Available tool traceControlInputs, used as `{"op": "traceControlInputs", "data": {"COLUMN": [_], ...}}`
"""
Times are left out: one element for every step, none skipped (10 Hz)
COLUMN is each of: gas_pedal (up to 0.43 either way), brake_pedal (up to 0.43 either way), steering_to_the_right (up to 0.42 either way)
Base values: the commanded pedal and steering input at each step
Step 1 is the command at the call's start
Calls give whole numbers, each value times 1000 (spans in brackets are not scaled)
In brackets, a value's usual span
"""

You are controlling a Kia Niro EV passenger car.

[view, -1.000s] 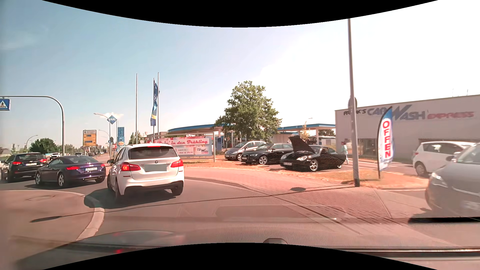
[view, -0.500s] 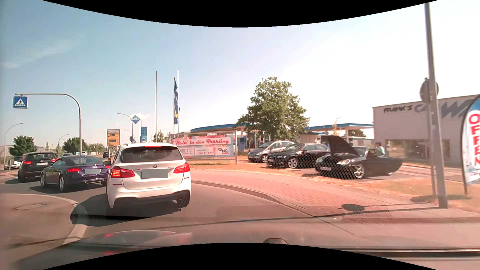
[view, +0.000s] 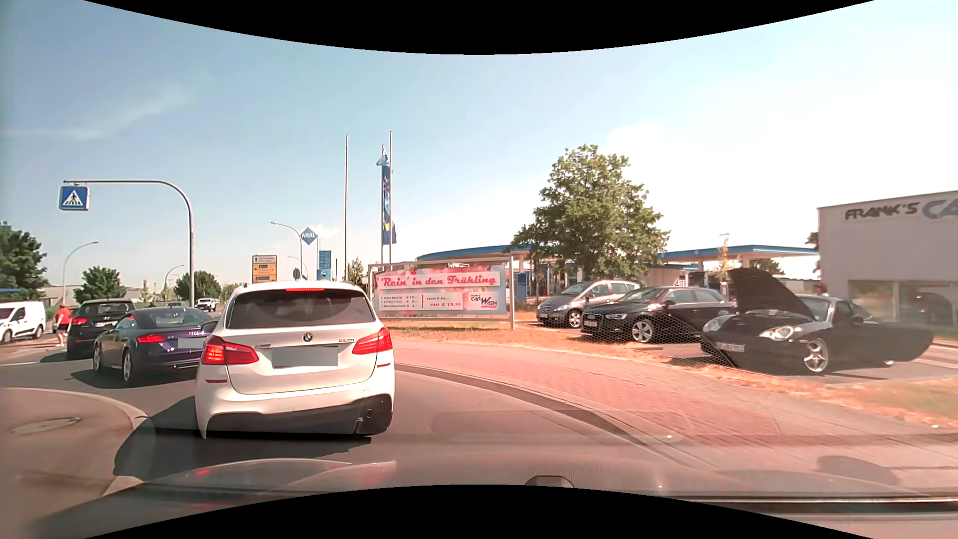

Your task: Follow the waypoints while adhering to traffic rules and regulations

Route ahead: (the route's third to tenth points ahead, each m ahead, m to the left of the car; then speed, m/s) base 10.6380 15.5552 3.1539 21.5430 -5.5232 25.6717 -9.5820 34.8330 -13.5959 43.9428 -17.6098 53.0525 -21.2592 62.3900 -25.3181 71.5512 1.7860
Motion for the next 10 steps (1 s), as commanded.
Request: {"op": "traceControlInputs", "data": {"gas_pedal": [0,0,0,0,0,0,0,0,0,0], "brake_pedal": [256,232,213,195,171,159,116,73,49,12], "steering_to_the_right": [-338,-354,-365,-377,-380,-379,-379,-377,-376,-374]}}
